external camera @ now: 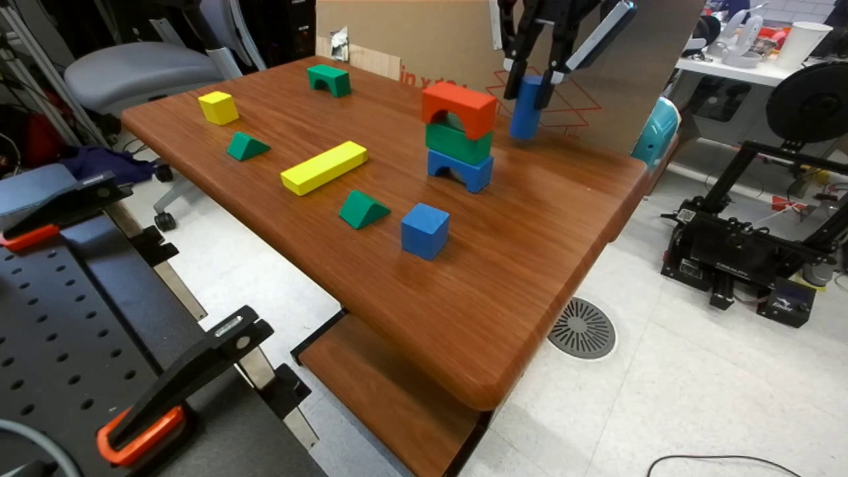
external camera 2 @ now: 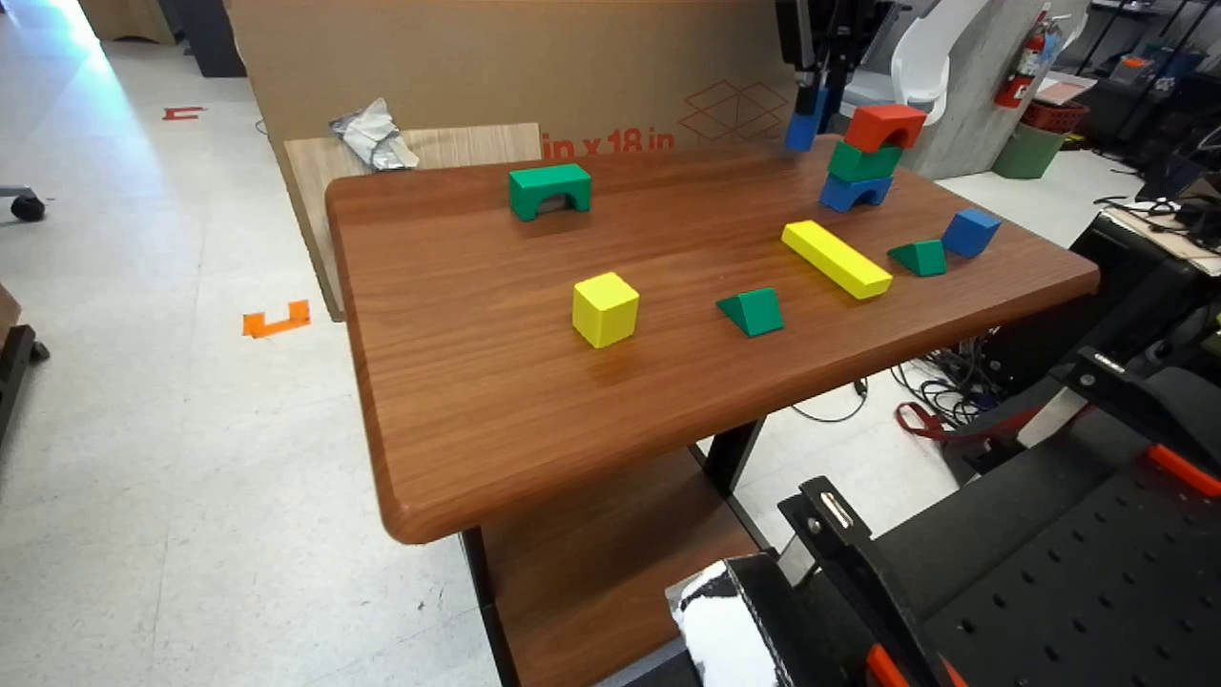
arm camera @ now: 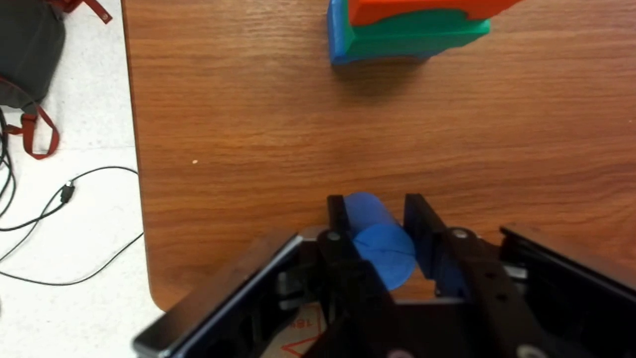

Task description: Remove the plastic rod from the toy tower and put it on the table

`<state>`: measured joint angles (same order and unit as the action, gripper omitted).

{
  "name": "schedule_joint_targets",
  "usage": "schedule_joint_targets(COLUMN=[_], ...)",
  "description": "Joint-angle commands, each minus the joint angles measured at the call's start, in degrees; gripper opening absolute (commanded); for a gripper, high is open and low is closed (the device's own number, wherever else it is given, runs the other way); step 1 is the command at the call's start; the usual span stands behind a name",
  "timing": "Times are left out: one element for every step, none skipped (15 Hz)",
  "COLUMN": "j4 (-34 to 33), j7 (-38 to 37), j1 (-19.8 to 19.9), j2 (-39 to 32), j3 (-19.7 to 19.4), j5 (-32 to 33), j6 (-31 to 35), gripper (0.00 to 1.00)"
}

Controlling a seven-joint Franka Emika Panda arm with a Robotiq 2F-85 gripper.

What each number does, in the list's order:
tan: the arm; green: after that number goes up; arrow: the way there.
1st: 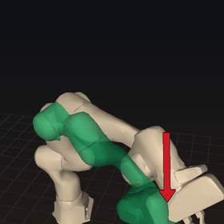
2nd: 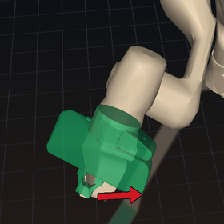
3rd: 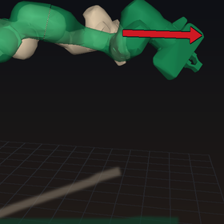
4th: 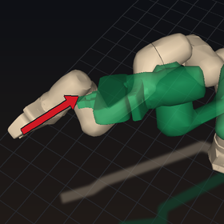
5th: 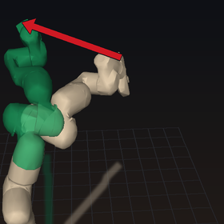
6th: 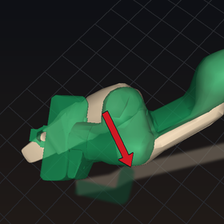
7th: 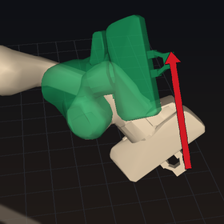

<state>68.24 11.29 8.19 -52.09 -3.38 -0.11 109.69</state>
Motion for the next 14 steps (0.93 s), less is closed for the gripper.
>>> schedule_joint_targets(j4=[-6.3,-6.9,-7.6,-8.2,-8.7,-9.0,-8.9,-8.3,-6.9,-5.9,-4.3,-1.9,-0.1,2.8], j7=[-0.8,-0.8,-0.9,-1.0,-1.1,-1.1,-1.0,-0.8,-0.6,-0.6,-0.6,-0.6,-0.3,-0.5], j1=[-0.2,-0.3,-0.4,-0.4,-0.4,-0.4,-0.4,-0.4,-0.5,-0.6,-0.6,-0.5,-0.5,-0.5], j2=[-3.9,-4.5,-5.0,-5.4,-5.6,-5.6,-5.3,-4.5,-3.1,-1.9,0.0,2.6,4.8,8.0], j3=[0.2,0.2,0.2,0.2,0.2,0.2,0.2,0.2,0.2,0.2,0.2,0.2,0.2,0.0], j5=[1.2,1.2,1.3,1.3,1.2,1.2,1.2,1.3,1.4,1.5,1.5,1.5,1.5,1.6], j6=[-3.4,-3.6,-3.8,-3.9,-4.2,-4.3,-4.4,-3.9,-3.0,-2.3,-1.5,-0.6,0.1,1.8], gripper=[0.08,0.08,0.08,0.34,0.60,0.60,0.65,0.71,0.79,0.86,0.94,0.99,1.00,1.00])
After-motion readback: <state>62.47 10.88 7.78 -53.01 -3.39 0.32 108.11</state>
